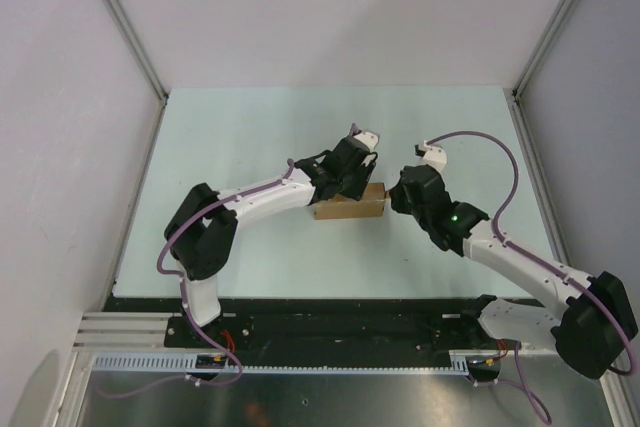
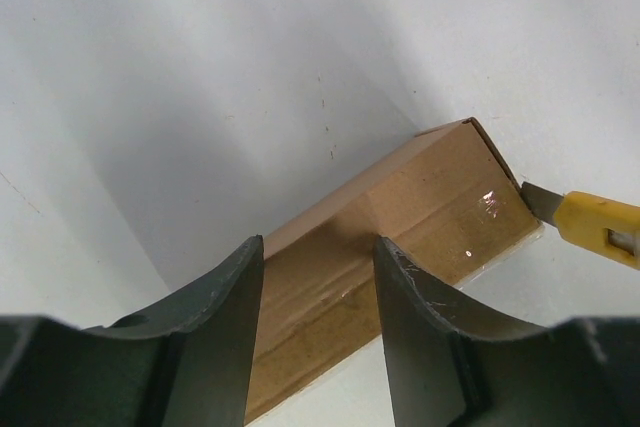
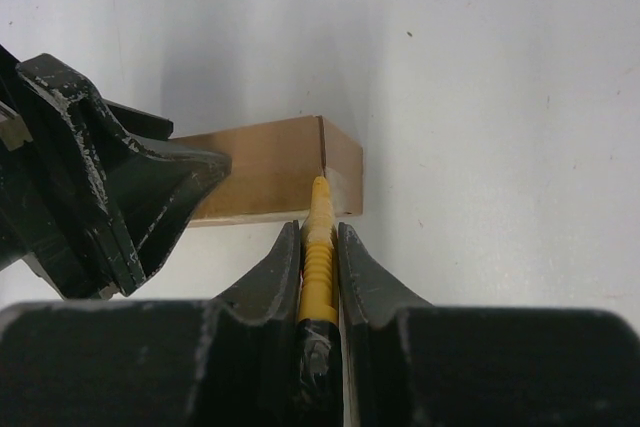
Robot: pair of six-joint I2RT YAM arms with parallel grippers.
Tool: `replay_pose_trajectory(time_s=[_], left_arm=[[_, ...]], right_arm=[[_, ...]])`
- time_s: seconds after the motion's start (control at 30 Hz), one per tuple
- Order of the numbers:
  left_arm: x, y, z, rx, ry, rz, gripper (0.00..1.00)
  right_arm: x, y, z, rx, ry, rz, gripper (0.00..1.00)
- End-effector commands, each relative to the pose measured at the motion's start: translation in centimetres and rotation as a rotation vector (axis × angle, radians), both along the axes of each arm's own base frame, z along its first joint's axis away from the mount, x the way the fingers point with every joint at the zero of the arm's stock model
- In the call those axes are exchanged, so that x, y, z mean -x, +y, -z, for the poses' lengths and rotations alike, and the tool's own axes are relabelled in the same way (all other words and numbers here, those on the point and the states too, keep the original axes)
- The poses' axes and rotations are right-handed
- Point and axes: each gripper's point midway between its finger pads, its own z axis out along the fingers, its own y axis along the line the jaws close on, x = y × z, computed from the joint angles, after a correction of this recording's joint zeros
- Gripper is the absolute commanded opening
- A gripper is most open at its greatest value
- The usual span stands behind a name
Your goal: Unpack the express box
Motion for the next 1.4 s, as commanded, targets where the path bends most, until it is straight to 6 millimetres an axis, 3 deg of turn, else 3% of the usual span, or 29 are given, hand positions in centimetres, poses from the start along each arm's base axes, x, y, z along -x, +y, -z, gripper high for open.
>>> replay_pose_trajectory(time_s=[0.0, 0.23, 0.47, 0.53, 0.8, 1.03, 1.37], left_arm=[[3.8, 4.4, 8.8, -0.231, 0.225, -0.024, 0.5], [3.8, 4.4, 8.7, -0.234, 0.223, -0.014, 0.49], [3.8, 4.4, 8.6, -0.239, 0.218, 0.003, 0.48], [3.9, 4.4, 8.6, -0.242, 0.217, 0.007, 0.48], [4.0, 4.5, 8.8, -0.254, 0.215, 0.011, 0.47], [3.9, 4.4, 8.8, -0.254, 0.21, 0.01, 0.47], [4.1, 4.4, 8.8, -0.252, 0.217, 0.014, 0.45]], right_arm=[[1.4, 1.4, 2.8, 0.018, 0.111, -0.054, 0.0], [0.7, 2.2, 4.6, 0.064, 0.126, -0.08, 0.0], [0.8, 1.6, 6.0, 0.174, 0.138, -0.133, 0.0], [0.6, 1.5, 5.8, 0.197, 0.122, -0.147, 0.0], [-1.0, 1.1, 0.8, 0.209, -0.067, -0.2, 0.0], [-1.3, 1.0, -0.4, 0.186, -0.1, -0.217, 0.0], [-1.8, 1.9, 2.0, 0.179, -0.04, -0.219, 0.0]])
